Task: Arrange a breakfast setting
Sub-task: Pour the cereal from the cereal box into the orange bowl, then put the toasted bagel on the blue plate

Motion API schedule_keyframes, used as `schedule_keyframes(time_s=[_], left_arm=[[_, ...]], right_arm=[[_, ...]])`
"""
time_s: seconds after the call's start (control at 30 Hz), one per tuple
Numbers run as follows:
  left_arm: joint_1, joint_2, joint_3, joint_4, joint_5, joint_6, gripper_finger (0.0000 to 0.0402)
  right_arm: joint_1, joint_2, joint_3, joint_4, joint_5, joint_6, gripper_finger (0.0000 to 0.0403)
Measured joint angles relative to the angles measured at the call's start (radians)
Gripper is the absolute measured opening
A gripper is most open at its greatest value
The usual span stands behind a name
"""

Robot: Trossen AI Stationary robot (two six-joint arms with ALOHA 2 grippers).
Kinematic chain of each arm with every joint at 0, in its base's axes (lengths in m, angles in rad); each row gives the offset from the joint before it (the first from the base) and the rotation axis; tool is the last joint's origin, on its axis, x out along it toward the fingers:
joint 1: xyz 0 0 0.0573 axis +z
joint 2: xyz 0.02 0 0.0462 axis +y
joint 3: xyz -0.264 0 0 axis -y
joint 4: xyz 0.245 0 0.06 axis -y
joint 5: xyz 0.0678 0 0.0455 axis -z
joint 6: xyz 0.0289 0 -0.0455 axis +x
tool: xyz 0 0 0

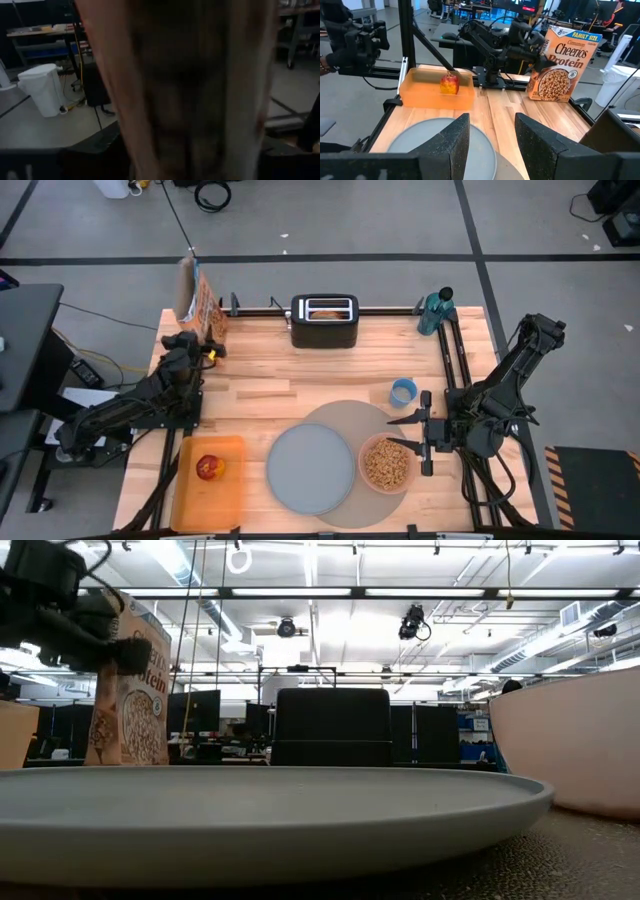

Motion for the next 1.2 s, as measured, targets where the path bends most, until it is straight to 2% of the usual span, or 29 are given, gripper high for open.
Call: schedule_keyframes(time_s=[0.13, 0.4, 0.63, 0.73, 0.83, 0.9, 0.97, 1.03, 1.1, 1.13, 1.2], left_arm=[[0.000, 0.000, 0.057, -0.018, 0.001, 0.014, 0.0262], [0.000, 0.000, 0.196, 0.026, 0.004, 0.136, 0.0266], [0.000, 0.000, 0.285, 0.321, 0.004, 0.294, 0.0266], [0.001, 0.000, 0.307, 0.439, 0.066, 0.297, 0.0266], [0.000, 0.000, 0.330, 0.462, 0.256, 0.280, 0.0266], [0.000, 0.000, 0.344, 0.441, 0.467, 0.225, 0.0266], [0.000, 0.000, 0.346, 0.421, 0.739, 0.172, 0.0264], [0.000, 0.001, 0.343, 0.407, 1.065, 0.110, 0.0261], [-0.001, 0.013, 0.338, 0.393, 1.302, 0.005, 0.0256], [0.000, 0.020, 0.338, 0.361, 1.373, -0.057, 0.0253], [0.000, 0.031, 0.336, 0.265, 1.440, -0.133, 0.0246]], right_arm=[[0.000, 0.000, 0.000, 0.007, 0.000, -0.001, 0.0165], [0.000, 0.000, 0.000, 0.006, 0.000, -0.001, 0.0164], [-0.017, 0.000, 0.000, 0.006, 0.000, -0.007, 0.0164], [-0.026, 0.000, 0.000, 0.006, -0.013, -0.011, 0.0164], [-0.038, 0.000, 0.000, 0.006, -0.028, -0.017, 0.0164], [-0.045, 0.000, 0.000, 0.006, -0.028, -0.019, 0.0164], [-0.052, 0.000, 0.000, 0.006, -0.030, -0.026, 0.0164], [-0.058, 0.000, 0.000, 0.005, -0.032, -0.030, 0.0164], [-0.065, 0.000, 0.000, -0.002, -0.032, -0.030, 0.0164], [-0.068, 0.000, 0.000, -0.008, -0.032, -0.030, 0.0164], [-0.075, 0.000, 0.000, -0.017, -0.032, -0.030, 0.0164]])
